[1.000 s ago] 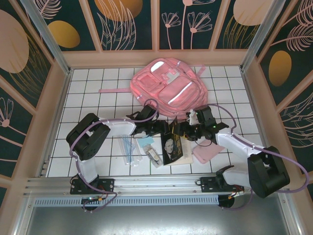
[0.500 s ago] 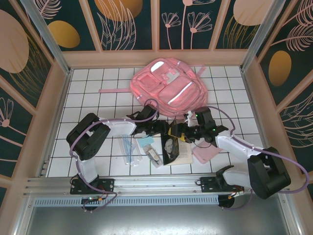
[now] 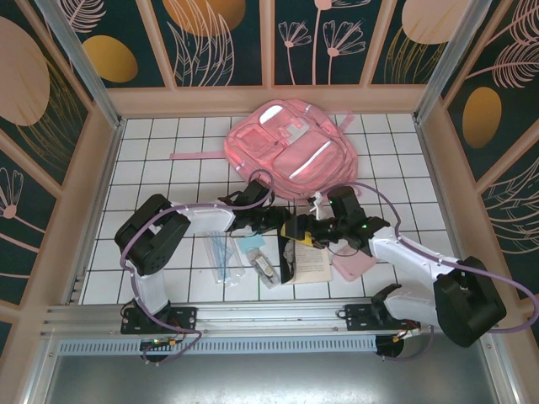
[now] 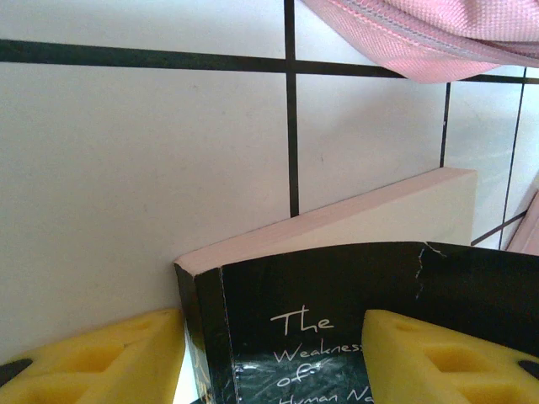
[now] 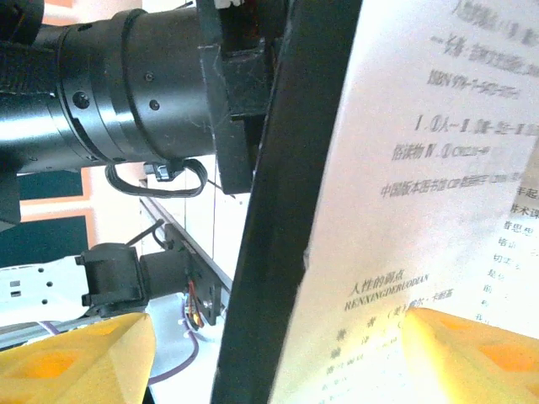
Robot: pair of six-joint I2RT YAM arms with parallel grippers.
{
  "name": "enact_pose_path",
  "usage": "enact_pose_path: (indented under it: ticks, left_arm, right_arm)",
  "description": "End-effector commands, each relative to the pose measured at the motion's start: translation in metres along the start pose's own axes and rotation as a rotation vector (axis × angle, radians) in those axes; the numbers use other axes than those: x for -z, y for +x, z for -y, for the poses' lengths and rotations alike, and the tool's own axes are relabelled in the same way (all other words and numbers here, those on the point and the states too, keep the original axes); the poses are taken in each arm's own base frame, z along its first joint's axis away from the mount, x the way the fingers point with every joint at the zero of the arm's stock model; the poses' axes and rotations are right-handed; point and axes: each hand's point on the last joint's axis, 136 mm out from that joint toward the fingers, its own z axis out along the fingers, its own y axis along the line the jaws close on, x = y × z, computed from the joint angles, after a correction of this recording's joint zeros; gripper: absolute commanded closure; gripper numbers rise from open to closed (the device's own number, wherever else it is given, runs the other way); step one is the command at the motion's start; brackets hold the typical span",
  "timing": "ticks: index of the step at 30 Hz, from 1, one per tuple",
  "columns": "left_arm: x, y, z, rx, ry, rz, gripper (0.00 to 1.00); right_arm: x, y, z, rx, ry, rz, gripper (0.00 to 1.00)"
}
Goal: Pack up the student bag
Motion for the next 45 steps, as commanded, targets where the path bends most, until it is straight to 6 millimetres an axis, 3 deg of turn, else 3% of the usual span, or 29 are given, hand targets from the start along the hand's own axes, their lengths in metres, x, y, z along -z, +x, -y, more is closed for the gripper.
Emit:
enact_pose_path:
  ticks: [1,8,12,13,15,17,18,23,26,32,38,42,45]
  left_arm:
    - [-0.007,-0.001,0.007,-0.040,0.014,0.005,0.42]
    - [-0.001,-0.001,0.009,-0.043,0.021,0.016,0.41]
    - [0.002,-0.001,0.007,-0.047,0.015,0.025,0.41]
    - [0.003,-0.001,0.006,-0.049,0.010,0.030,0.41]
    - [0.007,-0.004,0.004,-0.053,-0.006,0.047,0.41]
    - [0.015,-0.010,0.007,-0.066,-0.007,0.074,0.38]
    - [0.019,-0.013,0.009,-0.073,-0.001,0.085,0.36]
    - [0.045,-0.029,0.015,-0.151,0.058,0.151,0.21]
    - [0.070,-0.045,0.024,-0.204,0.110,0.219,0.07]
    - [0.101,-0.055,0.035,-0.304,0.305,0.315,0.05]
    - [0.088,-0.054,0.048,-0.278,0.468,0.305,0.06]
    - [0.072,-0.049,0.042,-0.226,0.504,0.264,0.07]
    - [0.069,-0.040,0.047,-0.178,0.605,0.217,0.08]
  right_arm:
    - [-0.001,-0.009,0.003,0.008,0.071,0.025,0.24]
    - [0.004,-0.028,0.036,-0.020,0.298,0.100,0.31]
    - [0.006,-0.035,0.035,-0.012,0.326,0.116,0.34]
    - [0.007,-0.036,0.036,-0.011,0.336,0.122,0.39]
    - [0.008,-0.040,0.035,-0.003,0.340,0.131,0.62]
    - [0.007,-0.043,0.029,0.016,0.318,0.134,0.91]
    - [0.007,-0.044,0.027,0.027,0.308,0.136,1.00]
    - [0.009,-0.056,0.012,0.072,0.251,0.147,1.00]
    - [0.013,-0.065,-0.010,0.105,0.153,0.150,1.00]
    - [0.038,-0.090,-0.038,0.150,0.015,0.214,1.00]
    - [0.052,-0.110,-0.063,0.197,-0.088,0.245,1.00]
    - [0.062,-0.115,-0.087,0.237,-0.134,0.260,1.00]
    - [0.066,-0.117,-0.085,0.250,-0.114,0.279,1.00]
